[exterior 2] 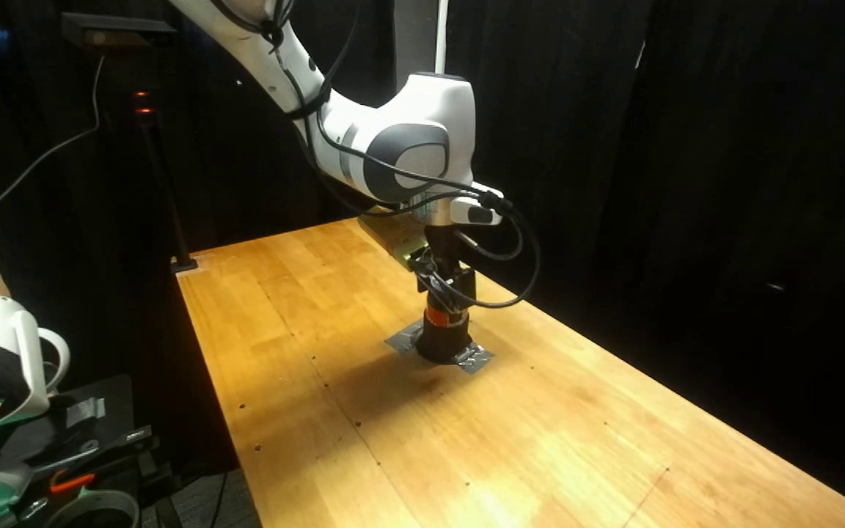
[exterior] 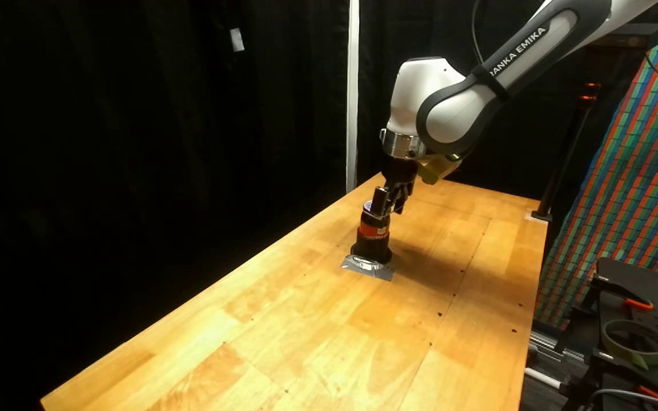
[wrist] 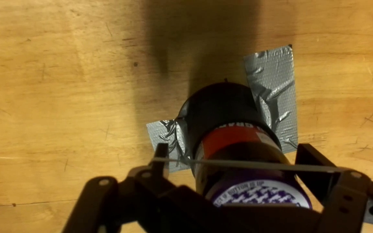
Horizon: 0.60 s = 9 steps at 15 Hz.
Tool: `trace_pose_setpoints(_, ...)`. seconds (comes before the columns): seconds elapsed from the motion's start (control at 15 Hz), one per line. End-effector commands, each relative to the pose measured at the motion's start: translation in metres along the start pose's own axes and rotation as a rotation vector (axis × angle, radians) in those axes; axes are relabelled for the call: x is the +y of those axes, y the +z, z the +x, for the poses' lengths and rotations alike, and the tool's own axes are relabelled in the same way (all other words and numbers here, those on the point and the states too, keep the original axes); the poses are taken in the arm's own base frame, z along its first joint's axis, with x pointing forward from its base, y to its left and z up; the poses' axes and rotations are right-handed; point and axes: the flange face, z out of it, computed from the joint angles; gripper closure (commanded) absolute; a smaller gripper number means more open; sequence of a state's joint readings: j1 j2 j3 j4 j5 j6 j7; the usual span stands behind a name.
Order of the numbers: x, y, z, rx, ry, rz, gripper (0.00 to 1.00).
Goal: Put the rubber band around the brown cup
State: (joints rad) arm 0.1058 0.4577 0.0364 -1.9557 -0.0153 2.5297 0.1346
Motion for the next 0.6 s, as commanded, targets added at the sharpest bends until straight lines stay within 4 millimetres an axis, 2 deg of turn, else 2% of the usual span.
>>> trace_pose_setpoints(0.0,0.013,-0.003,-0.02,-0.026,0.008,-0.007,0.0)
trace_pose_setpoints(0.47,0.016,0.016,-0.037,-0.039,0.014,-0.031,0.0)
trace_pose_setpoints(0.53,0.016,0.016,-0.038,-0.033,0.013,-0.036,0.12)
